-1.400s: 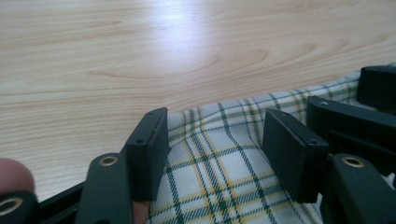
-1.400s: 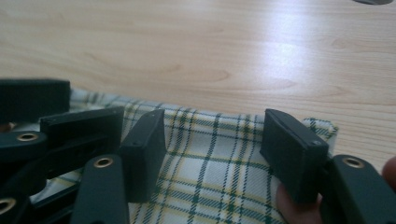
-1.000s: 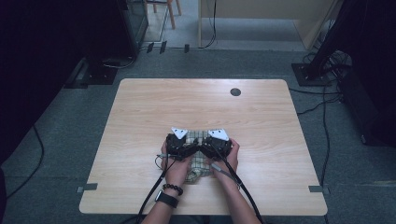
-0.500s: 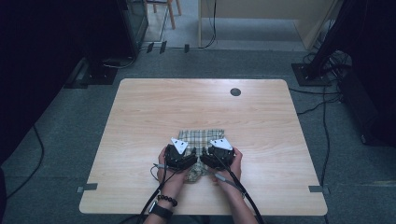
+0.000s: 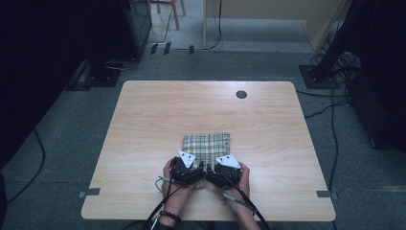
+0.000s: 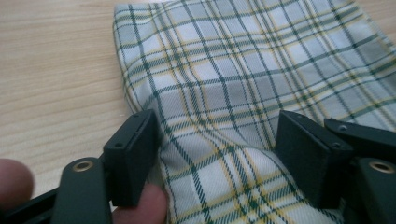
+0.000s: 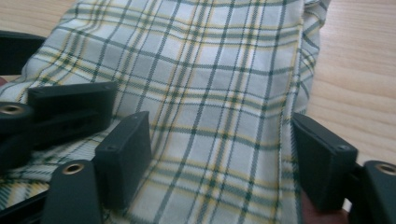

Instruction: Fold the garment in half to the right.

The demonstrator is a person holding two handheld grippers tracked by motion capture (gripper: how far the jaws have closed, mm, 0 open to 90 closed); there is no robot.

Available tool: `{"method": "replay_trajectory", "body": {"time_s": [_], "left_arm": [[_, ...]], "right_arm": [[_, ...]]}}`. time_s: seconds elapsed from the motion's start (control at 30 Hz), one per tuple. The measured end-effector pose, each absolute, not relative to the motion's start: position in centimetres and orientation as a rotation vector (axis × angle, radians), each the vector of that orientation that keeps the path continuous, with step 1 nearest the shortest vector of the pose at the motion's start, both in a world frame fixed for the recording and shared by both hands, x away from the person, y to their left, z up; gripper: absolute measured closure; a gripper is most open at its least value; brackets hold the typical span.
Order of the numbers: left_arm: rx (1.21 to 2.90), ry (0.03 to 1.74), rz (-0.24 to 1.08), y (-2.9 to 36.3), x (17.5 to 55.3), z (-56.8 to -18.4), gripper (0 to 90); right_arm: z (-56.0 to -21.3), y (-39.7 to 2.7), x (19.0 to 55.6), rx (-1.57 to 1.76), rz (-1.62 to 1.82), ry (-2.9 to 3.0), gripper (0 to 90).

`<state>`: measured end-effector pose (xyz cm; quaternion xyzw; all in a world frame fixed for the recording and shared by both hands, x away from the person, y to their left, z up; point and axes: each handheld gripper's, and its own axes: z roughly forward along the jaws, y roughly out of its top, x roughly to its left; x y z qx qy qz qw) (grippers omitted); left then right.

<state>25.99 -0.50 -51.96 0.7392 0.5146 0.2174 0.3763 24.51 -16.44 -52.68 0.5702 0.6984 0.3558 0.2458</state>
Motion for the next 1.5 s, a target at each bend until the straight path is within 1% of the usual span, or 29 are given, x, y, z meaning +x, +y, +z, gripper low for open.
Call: {"method": "replay_trajectory", "body": {"time_s": [0.03, 0.1, 0.13, 0.17, 0.47, 0.6, 0.73, 0.87, 0.93, 0.97, 1.03, 1.07, 1.13, 1.2, 1.3, 1.37, 1.43, 1.5], "left_arm": [[1.881, 1.321, 0.524, -0.3, 25.8, -51.9, 28.0], [1.884, 1.328, 0.5, -0.2, 25.5, -51.9, 21.9], [1.901, 1.334, 0.506, -0.3, 25.3, -52.1, 21.9], [1.914, 1.316, 0.556, -0.5, 25.0, -52.8, 21.8], [1.932, 1.316, 0.569, -0.6, 25.3, -52.8, 21.6], [1.933, 1.332, 0.589, -0.7, 26.6, -52.7, 21.6], [1.941, 1.331, 0.591, -0.4, 28.3, -52.7, 21.8], [1.94, 1.326, 0.584, -0.3, 29.6, -52.6, 21.7], [1.93, 1.323, 0.556, 0.0, 29.6, -52.6, 21.7], [1.916, 1.314, 0.496, 0.4, 29.6, -52.3, 21.6], [1.894, 1.314, 0.458, 1.1, 29.7, -51.8, 21.2], [1.879, 1.313, 0.459, 1.4, 29.7, -51.3, 21.2], [1.822, 1.282, 0.454, 1.8, 29.8, -49.9, 21.2], [1.799, 1.231, 0.485, 1.5, 30.1, -48.4, 21.2], [1.805, 1.216, 0.533, 0.6, 31.9, -46.7, 21.2], [1.813, 1.274, 0.525, 0.1, 34.6, -46.3, 21.3], [1.823, 1.346, 0.494, -0.1, 36.7, -46.9, 21.7], [1.838, 1.405, 0.463, -0.3, 38.4, -48.0, 24.1]], "right_arm": [[-52.4, -16.7, 24.2, 1.556, 0.99, 1.89, 24.0], [-52.2, -17.0, 23.6, 1.575, 1.006, 1.851, 23.1], [-52.2, -17.0, 23.6, 1.575, 1.006, 1.851, 23.1], [-52.7, -17.0, 23.5, 1.598, 0.99, 1.86, 22.9], [-53.1, -16.3, 23.5, 1.574, 0.914, 1.86, 23.0], [-53.1, -16.1, 24.5, 1.581, 0.91, 1.854, 23.0], [-53.0, -15.7, 26.3, 1.59, 0.898, 1.841, 23.0], [-53.0, -15.5, 27.6, 1.6, 0.892, 1.828, 23.2], [-52.9, -15.6, 27.6, 1.611, 0.907, 1.824, 22.2], [-52.9, -15.8, 27.6, 1.619, 0.942, 1.825, 20.8], [-52.5, -16.7, 27.5, 1.68, 0.981, 1.825, 15.6], [-52.1, -17.2, 27.5, 1.692, 0.989, 1.823, 13.4], [-50.9, -18.1, 27.6, 1.678, 1.001, 1.776, 13.3], [-49.7, -18.6, 28.3, 1.659, 1.014, 1.744, 13.3], [-48.6, -18.7, 30.3, 1.609, 1.002, 1.752, 13.7], [-48.4, -18.3, 32.1, 1.562, 0.961, 1.751, 14.1], [-48.2, -17.9, 33.9, 1.557, 0.96, 1.746, 19.7], [-48.4, -17.3, 35.6, 1.549, 0.943, 1.773, 22.6]]}}
